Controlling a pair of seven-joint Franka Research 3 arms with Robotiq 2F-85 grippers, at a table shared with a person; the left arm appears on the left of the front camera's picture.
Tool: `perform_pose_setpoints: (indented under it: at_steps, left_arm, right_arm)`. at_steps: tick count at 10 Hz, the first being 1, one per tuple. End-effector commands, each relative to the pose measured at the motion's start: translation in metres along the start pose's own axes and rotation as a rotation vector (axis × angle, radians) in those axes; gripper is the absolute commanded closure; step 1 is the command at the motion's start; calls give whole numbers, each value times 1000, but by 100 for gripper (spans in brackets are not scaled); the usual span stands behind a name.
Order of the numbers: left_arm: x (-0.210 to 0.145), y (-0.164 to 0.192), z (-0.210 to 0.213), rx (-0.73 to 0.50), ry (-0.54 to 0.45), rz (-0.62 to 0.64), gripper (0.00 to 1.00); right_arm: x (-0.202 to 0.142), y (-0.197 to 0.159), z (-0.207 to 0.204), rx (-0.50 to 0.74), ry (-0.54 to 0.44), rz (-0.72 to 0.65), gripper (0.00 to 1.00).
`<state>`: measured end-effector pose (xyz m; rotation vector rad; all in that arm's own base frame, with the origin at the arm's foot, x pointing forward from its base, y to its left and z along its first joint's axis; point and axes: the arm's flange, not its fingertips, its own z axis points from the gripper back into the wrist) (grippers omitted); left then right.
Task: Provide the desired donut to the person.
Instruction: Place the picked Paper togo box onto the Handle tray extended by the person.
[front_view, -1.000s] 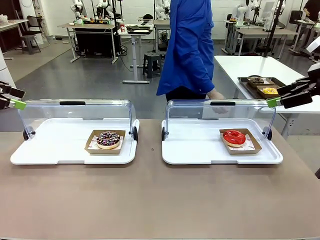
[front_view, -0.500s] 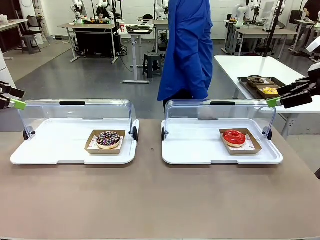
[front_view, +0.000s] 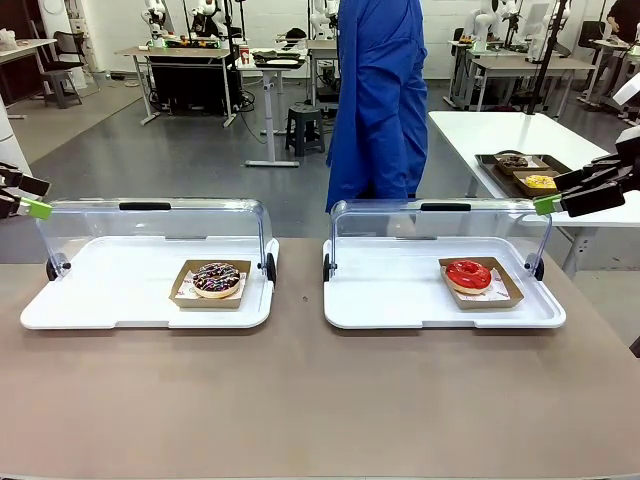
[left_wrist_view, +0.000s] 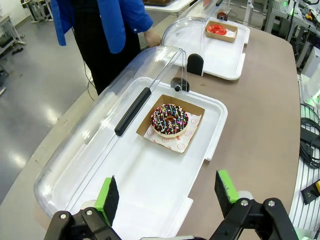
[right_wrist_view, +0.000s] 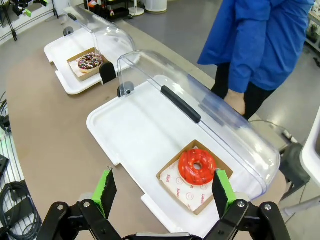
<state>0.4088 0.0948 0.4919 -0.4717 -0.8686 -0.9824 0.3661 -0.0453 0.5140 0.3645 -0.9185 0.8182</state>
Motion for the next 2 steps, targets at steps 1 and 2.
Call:
perform_pose_setpoints:
  at_steps: [1, 2]
  left_arm:
    - [-1, 0, 1, -4, -23, 1, 0]
    - [-1, 0, 1, -4, -23, 1, 0]
  right_arm:
    - [-1, 0, 0, 4, -3, -3, 0]
    - [-1, 0, 0, 4, -3, -3, 0]
